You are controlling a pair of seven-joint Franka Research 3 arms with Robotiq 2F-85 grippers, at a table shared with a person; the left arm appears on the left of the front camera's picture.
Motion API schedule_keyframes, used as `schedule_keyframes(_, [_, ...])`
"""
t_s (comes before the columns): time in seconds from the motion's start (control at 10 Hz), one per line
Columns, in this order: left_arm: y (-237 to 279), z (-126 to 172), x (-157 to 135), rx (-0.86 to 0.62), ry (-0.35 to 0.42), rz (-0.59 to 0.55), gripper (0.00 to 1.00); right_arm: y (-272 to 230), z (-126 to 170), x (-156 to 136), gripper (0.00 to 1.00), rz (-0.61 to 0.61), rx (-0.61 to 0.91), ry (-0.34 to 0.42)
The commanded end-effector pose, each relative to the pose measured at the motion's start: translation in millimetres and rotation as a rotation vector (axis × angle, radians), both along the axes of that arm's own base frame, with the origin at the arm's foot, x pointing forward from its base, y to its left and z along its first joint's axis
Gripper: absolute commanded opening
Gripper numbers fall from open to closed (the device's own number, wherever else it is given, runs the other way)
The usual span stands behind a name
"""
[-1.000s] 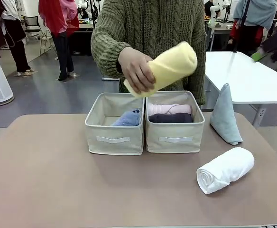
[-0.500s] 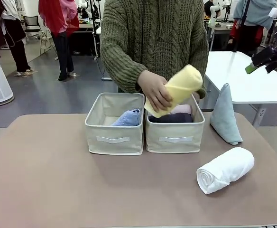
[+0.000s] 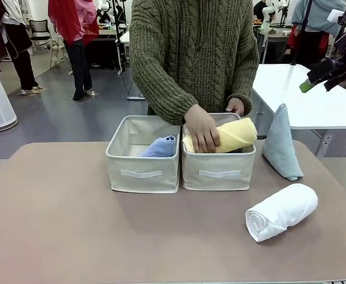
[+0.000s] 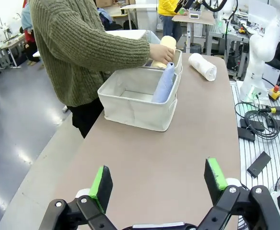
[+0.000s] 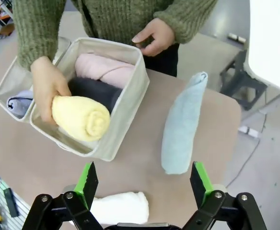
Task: Sort the towels based on their folding style.
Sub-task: Pick up another triangle-folded towel from the table and place it in the left Fabric basket.
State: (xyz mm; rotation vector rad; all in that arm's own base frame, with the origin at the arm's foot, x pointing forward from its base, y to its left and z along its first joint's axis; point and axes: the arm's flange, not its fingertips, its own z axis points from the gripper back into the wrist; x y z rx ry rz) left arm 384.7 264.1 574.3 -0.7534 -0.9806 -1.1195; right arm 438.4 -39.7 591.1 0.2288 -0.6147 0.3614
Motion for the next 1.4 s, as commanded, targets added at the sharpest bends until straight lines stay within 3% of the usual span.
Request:
schedule_keyframes(0.0, [0.9,0.1,-2.8,0.008,-0.006,-0.011,1.00,7.8,-0.3,6.2,1.00,-0.055,-0.065,0.027])
schedule_keyframes(0.3, [0.9,0.1,-2.8,0.008,-0.006,-0.011,1.00,30.7,-5.5,48.5,1.00,-0.175,-0.274,0.204])
schedule_keyframes(0.6, [0.9,0.1,-2.8,0.008,-0.006,-0.011,1.00,54.0,-20.4,102.5,1.00,-0.224,-0.360,0.350])
schedule_keyframes(1.0, [0.9,0.1,-2.8,0.008,-0.006,-0.011,1.00,52.5,-55.4,158.7,1.00,-0.243,-0.321,0.375])
schedule_keyframes(1.3, [0.9,0.1,-2.8,0.008,-0.006,-0.011,1.00,43.4,-82.2,183.0,1.00,-0.237,-0.304,0.399])
